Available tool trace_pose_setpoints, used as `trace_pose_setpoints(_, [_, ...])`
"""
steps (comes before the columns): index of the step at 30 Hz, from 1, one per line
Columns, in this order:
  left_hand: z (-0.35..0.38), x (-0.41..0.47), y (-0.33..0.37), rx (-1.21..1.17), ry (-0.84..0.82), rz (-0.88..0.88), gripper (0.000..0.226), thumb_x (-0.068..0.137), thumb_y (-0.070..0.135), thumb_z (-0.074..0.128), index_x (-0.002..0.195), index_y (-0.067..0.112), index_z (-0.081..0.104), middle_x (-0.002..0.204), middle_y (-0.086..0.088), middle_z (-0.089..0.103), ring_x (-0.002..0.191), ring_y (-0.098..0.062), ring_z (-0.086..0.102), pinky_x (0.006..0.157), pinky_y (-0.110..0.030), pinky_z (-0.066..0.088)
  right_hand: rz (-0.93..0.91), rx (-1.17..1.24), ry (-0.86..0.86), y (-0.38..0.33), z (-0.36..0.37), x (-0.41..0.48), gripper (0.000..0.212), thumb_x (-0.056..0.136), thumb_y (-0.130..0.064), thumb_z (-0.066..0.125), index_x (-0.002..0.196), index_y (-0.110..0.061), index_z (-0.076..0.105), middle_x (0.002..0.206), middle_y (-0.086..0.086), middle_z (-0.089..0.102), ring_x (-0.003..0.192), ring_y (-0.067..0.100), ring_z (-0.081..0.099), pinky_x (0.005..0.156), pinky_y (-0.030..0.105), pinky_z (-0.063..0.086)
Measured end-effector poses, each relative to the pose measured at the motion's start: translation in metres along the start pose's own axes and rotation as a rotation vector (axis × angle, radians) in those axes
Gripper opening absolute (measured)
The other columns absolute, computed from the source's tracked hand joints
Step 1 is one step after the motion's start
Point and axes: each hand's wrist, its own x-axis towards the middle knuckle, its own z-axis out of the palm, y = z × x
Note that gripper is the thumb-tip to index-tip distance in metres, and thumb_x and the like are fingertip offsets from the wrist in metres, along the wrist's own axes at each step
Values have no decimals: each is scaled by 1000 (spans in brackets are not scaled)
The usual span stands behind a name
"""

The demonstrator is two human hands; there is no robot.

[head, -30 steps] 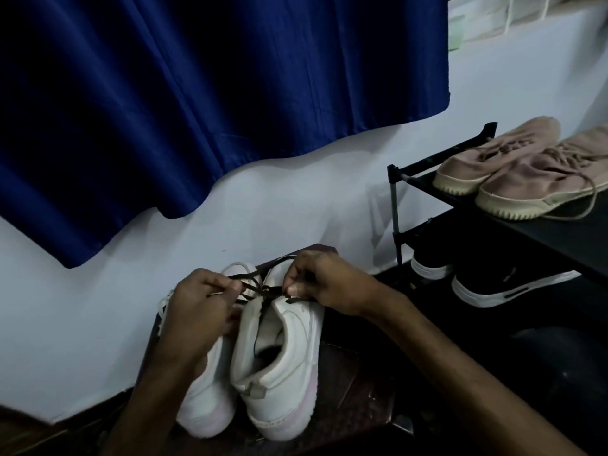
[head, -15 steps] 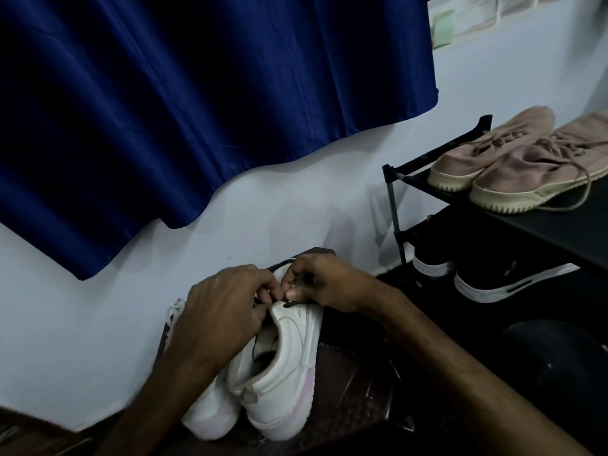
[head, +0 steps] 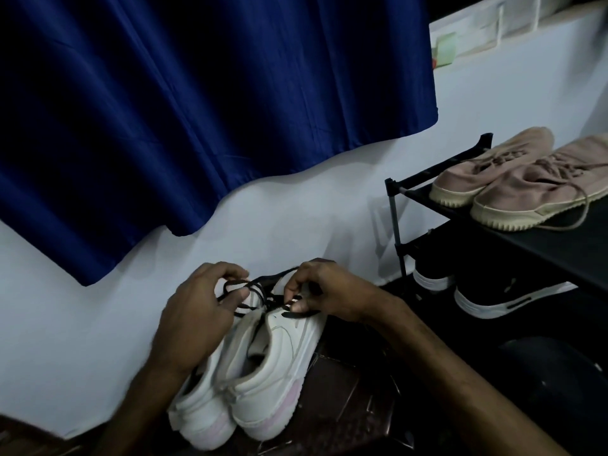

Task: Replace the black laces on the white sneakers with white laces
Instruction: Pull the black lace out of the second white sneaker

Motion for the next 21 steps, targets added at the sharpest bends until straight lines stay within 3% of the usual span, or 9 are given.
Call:
trace_pose_setpoints(3, [-7,2,11,-14,-188,209,19,87,24,70,97,40,69,106,24,62,83,11,58,71,-21,43,-21,23,4,-1,-2,-1,18,79,-21,79,96,-20,74,80,-25,52,85,-15,48,76,5,34])
trace_pose_setpoints(7, [-5,4,19,266,-357,307,24,92,28,60,100,49,67,117,37,50,103,8,53,80,-18,43,-33,22,15,-2,-2,0,20,77,-20,80,96,-19,74,78,-27,51,84,-17,48,76,5,33])
trace_pose_setpoints(10, [-2,5,23,377,-421,341,33,93,24,51,113,47,63,123,34,47,107,5,50,85,-22,44,-6,14,18,0,-1,1,20,76,-23,81,94,-24,73,77,-25,51,81,-13,48,74,8,34])
trace_pose_setpoints(14, [-6,5,35,328,-420,283,43,81,44,31,108,42,64,114,29,55,103,1,54,89,-28,43,-3,-1,23,0,-4,3,20,75,-24,81,94,-25,74,74,-26,50,80,-12,49,74,8,34])
trace_pose_setpoints(18, [-11,5,37,355,-418,309,29,86,46,48,111,41,62,111,26,58,100,0,55,87,-28,44,-10,-6,33,1,-6,1,19,77,-25,80,96,-25,74,79,-21,53,80,-7,50,76,10,38])
trace_pose_setpoints(21, [-19,5,27,301,-422,266,23,90,41,50,107,44,64,109,31,59,96,4,56,88,-27,45,-14,28,7,1,-4,1,18,78,-27,80,95,-27,74,82,-21,55,83,-6,52,79,11,39])
